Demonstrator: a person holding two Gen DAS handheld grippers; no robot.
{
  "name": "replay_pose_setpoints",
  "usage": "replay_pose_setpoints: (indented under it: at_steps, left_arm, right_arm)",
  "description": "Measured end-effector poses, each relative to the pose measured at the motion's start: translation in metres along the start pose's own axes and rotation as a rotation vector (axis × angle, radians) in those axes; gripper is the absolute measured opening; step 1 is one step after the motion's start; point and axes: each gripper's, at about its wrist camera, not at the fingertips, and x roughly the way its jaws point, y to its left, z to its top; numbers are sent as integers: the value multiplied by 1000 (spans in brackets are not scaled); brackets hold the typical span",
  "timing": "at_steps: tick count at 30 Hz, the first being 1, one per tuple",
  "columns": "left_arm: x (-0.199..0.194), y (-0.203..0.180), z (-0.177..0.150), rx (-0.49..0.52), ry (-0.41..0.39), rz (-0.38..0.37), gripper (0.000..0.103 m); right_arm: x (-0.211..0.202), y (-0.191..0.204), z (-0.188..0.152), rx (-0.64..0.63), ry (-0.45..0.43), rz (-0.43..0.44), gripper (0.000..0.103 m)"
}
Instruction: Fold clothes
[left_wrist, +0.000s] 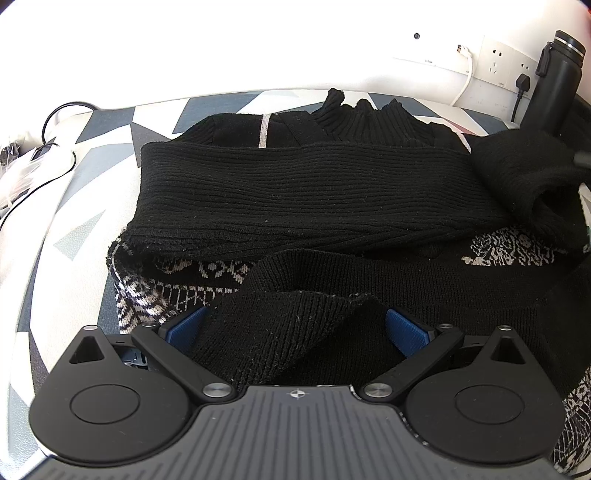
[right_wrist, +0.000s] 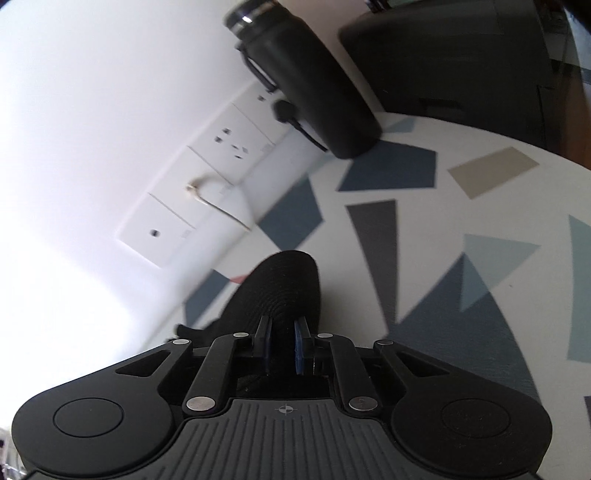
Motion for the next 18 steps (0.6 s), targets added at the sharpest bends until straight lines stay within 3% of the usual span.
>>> replay_pose_setpoints:
  at_steps: [5, 8, 10, 14, 17, 18]
  left_arm:
    - [0, 0, 0, -2, -1, 0, 103]
    - [0, 0, -1, -6, -6, 0, 103]
    - [0, 0, -1, -6, -6, -1, 103]
    - [0, 1, 0, -4, -3, -4, 103]
    - [0, 2, -1, -3, -4, -8, 103]
    - [0, 2, -1, -4, -6, -7, 103]
  right_arm:
    - [-15, 41, 1, -153, -52, 159, 10]
    - [-8, 66, 2, -205, 27, 274, 10]
    - [9, 79, -5, -229, 143, 329, 10]
    - [42, 92, -37, -319, 332, 337, 13]
    - [38, 86, -40, -335, 323, 290, 36]
    - [37, 84, -40, -341, 319, 275, 39]
